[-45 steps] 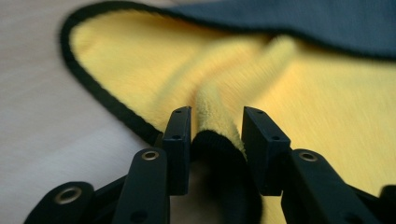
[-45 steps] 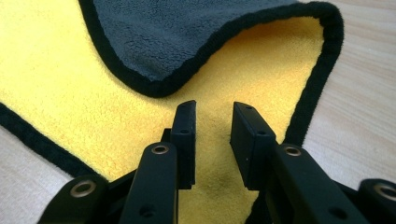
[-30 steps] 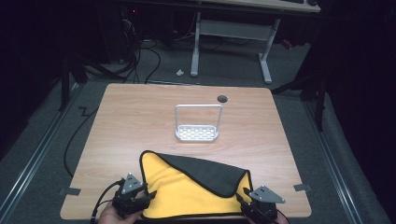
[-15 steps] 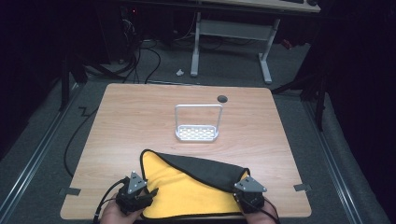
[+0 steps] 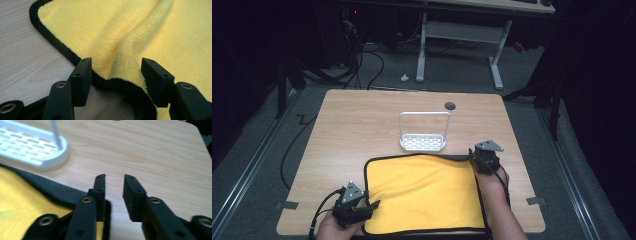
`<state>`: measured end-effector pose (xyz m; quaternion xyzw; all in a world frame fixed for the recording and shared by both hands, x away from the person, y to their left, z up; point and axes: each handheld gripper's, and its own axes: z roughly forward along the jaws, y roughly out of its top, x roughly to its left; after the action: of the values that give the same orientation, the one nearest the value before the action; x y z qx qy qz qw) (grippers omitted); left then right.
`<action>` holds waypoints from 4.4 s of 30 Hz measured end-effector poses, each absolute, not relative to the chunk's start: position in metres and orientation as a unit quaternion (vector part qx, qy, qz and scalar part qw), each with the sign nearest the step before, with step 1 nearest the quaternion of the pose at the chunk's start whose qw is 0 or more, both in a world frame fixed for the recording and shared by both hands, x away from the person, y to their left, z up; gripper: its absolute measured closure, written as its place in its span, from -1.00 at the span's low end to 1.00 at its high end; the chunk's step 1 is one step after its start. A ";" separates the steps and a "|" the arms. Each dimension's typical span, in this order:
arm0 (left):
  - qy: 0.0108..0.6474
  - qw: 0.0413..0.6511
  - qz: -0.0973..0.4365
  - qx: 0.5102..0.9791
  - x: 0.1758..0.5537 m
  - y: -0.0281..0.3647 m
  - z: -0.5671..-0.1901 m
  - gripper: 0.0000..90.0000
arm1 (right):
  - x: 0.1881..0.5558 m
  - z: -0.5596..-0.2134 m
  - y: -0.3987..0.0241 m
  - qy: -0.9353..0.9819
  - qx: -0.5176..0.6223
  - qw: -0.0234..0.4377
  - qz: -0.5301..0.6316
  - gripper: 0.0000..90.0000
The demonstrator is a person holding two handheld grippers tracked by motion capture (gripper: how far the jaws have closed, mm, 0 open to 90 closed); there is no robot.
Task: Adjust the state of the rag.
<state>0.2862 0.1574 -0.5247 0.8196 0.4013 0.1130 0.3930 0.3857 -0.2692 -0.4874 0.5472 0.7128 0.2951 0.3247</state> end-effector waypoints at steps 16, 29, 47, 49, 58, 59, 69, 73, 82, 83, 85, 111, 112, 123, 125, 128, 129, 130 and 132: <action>0.405 0.456 0.096 0.787 0.301 0.172 -0.508 -0.02 | 0.297 -0.508 -0.275 0.769 0.495 0.273 0.299 0.44; 0.407 0.380 0.141 0.819 0.372 0.136 -0.530 0.13 | 0.289 -0.521 -0.280 0.782 0.498 0.248 0.280 0.44; 0.392 0.398 0.130 0.819 0.378 0.105 -0.532 0.10 | 0.263 -0.523 -0.317 0.757 0.528 0.272 0.273 0.49; 0.390 0.401 0.124 0.819 0.377 0.102 -0.532 0.10 | 0.261 -0.522 -0.320 0.754 0.533 0.273 0.271 0.49; 0.390 0.408 0.127 0.816 0.378 0.106 -0.528 0.08 | 0.259 -0.523 -0.329 0.743 0.545 0.272 0.279 0.51; 0.390 0.410 0.130 0.814 0.379 0.108 -0.526 0.08 | 0.259 -0.523 -0.328 0.742 0.543 0.274 0.281 0.50; 0.438 0.415 0.129 0.787 0.412 0.130 -0.521 0.10 | 0.254 -0.513 -0.317 0.736 0.528 0.258 0.337 0.42; 0.445 0.395 0.124 0.794 0.425 0.125 -0.527 0.09 | 0.254 -0.513 -0.306 0.747 0.512 0.252 0.341 0.42; 0.426 0.393 0.140 0.803 0.421 0.112 -0.532 0.43 | 0.252 -0.509 -0.283 0.766 0.479 0.242 0.354 0.41; 0.424 0.393 0.144 0.803 0.421 0.111 -0.533 0.52 | 0.252 -0.508 -0.279 0.769 0.473 0.242 0.356 0.40; 0.424 0.400 0.140 0.801 0.420 0.113 -0.534 0.72 | 0.252 -0.506 -0.269 0.774 0.463 0.238 0.360 0.39; 0.454 0.457 0.094 0.759 0.420 0.132 -0.535 0.90 | 0.260 -0.512 -0.089 0.859 0.317 0.179 0.360 0.19; 0.454 0.459 0.094 0.758 0.420 0.132 -0.535 0.90 | 0.261 -0.514 -0.084 0.860 0.313 0.177 0.362 0.18; 0.448 0.469 0.094 0.755 0.418 0.134 -0.535 0.89 | 0.270 -0.515 -0.040 0.872 0.286 0.156 0.366 0.13; 0.448 0.469 0.093 0.755 0.418 0.134 -0.535 0.89 | 0.273 -0.515 -0.035 0.872 0.281 0.152 0.370 0.10; 0.448 0.472 0.093 0.754 0.418 0.134 -0.535 0.88 | 0.278 -0.516 -0.028 0.875 0.281 0.143 0.367 0.09; 0.448 0.472 0.092 0.753 0.418 0.134 -0.535 0.88 | 0.279 -0.517 -0.027 0.876 0.281 0.135 0.367 0.09; 0.449 0.473 0.092 0.753 0.418 0.134 -0.535 0.88 | 0.279 -0.518 -0.025 0.877 0.281 0.132 0.366 0.08; 0.449 0.473 0.092 0.753 0.418 0.134 -0.535 0.88 | 0.279 -0.520 -0.023 0.881 0.280 0.129 0.360 0.08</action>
<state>0.4178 0.1343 -0.5352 0.7527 0.4488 0.0919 0.4729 0.2789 -0.0229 -0.5203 0.2796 0.8806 0.3602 0.1292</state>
